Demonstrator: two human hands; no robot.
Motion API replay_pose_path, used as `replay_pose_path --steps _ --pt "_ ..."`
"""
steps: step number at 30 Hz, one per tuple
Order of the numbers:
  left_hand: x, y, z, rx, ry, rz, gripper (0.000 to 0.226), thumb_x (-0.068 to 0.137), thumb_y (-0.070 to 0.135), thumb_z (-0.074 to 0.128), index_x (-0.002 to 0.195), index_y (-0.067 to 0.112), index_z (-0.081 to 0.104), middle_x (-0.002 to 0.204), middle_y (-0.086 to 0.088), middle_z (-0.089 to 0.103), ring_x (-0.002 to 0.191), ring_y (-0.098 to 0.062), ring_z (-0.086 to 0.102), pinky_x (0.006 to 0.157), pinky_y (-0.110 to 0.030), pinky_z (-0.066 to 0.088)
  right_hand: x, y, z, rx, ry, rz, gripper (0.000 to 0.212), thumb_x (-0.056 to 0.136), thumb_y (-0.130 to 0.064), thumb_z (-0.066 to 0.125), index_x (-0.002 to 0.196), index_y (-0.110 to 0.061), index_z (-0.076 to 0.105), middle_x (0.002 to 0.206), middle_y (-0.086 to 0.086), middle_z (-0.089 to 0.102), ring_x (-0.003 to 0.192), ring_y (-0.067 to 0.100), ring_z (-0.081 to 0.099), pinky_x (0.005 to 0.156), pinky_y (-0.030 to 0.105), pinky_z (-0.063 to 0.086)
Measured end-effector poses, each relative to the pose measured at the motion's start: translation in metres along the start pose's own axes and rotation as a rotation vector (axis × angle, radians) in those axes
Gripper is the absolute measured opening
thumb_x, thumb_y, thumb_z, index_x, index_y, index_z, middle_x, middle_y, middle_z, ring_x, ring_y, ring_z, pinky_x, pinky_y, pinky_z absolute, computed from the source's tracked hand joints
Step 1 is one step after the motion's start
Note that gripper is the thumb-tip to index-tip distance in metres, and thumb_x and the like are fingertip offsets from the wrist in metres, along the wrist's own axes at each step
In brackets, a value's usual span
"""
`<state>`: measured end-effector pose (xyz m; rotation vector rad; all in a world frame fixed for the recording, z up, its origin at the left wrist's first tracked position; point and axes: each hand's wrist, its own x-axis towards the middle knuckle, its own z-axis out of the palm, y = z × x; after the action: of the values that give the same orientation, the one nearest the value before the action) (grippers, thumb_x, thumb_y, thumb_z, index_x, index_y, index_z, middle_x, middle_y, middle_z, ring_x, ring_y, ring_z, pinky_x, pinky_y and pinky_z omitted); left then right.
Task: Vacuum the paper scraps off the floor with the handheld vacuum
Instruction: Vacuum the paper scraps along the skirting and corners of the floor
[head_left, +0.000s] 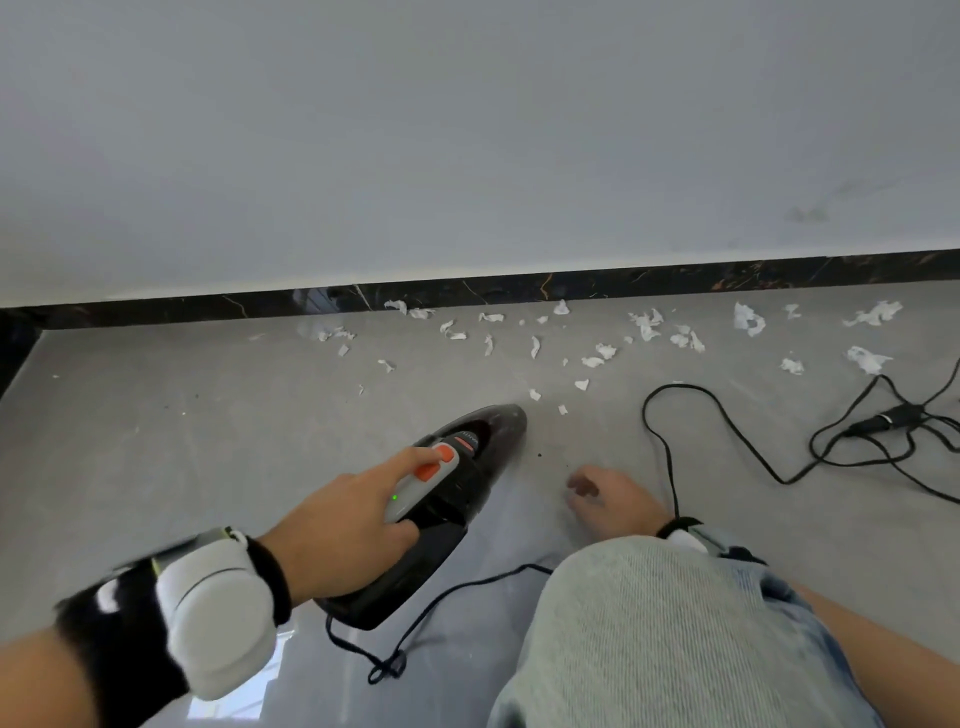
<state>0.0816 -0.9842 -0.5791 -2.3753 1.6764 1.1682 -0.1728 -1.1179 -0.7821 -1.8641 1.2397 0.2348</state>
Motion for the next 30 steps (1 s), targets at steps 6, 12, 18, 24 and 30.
replay_pose_path --steps 6,12,18,24,30 --pt "0.015 0.026 0.016 -0.113 0.014 0.012 0.057 0.094 0.025 0.052 0.141 0.051 0.034 0.070 0.010 0.052 0.047 -0.007 0.048 0.041 -0.013 0.037 0.015 -0.059 -0.010 0.892 -0.455 0.391 0.084 0.096 -0.075 0.034 0.125 -0.002 0.066 0.108 0.016 0.077 0.096 0.033 0.071 0.082 0.041 0.060" --pt "0.032 0.040 0.026 -0.386 -0.002 -0.030 0.057 0.092 0.018 0.049 0.136 0.053 0.038 0.064 -0.001 0.053 0.049 -0.024 0.049 0.043 -0.026 0.046 0.012 -0.091 -0.009 1.273 -0.390 0.476 0.087 0.091 -0.080 0.034 0.120 -0.005 0.066 0.116 0.018 0.069 0.107 0.035 0.065 0.085 0.044 0.055" --pt "0.041 0.026 0.021 -0.344 0.107 -0.052 0.056 0.094 0.020 0.049 0.139 0.053 0.036 0.085 -0.008 0.063 0.068 -0.027 0.064 0.056 -0.032 0.054 0.026 -0.119 -0.004 1.321 -0.346 0.398 0.077 0.092 -0.075 0.046 0.131 -0.011 0.063 0.131 0.019 0.066 0.119 0.035 0.064 0.088 0.046 0.058" --pt "0.039 -0.012 0.009 -0.498 0.235 -0.217 0.058 0.095 0.016 0.049 0.140 0.049 0.036 0.082 -0.015 0.062 0.055 -0.024 0.055 0.044 -0.025 0.046 0.044 -0.184 0.011 1.128 -0.371 0.308 0.053 0.094 -0.066 0.051 0.114 -0.019 0.066 0.119 0.013 0.065 0.103 0.028 0.066 0.077 0.037 0.059" --pt "0.026 -0.045 0.003 -0.597 0.310 -0.321 0.059 0.097 0.013 0.046 0.140 0.050 0.035 0.071 -0.007 0.053 0.048 -0.023 0.055 0.038 -0.027 0.044 0.063 -0.220 0.040 1.012 -0.443 0.272 0.057 0.093 -0.066 0.052 0.120 -0.018 0.067 0.111 0.011 0.069 0.099 0.027 0.067 0.082 0.040 0.061"
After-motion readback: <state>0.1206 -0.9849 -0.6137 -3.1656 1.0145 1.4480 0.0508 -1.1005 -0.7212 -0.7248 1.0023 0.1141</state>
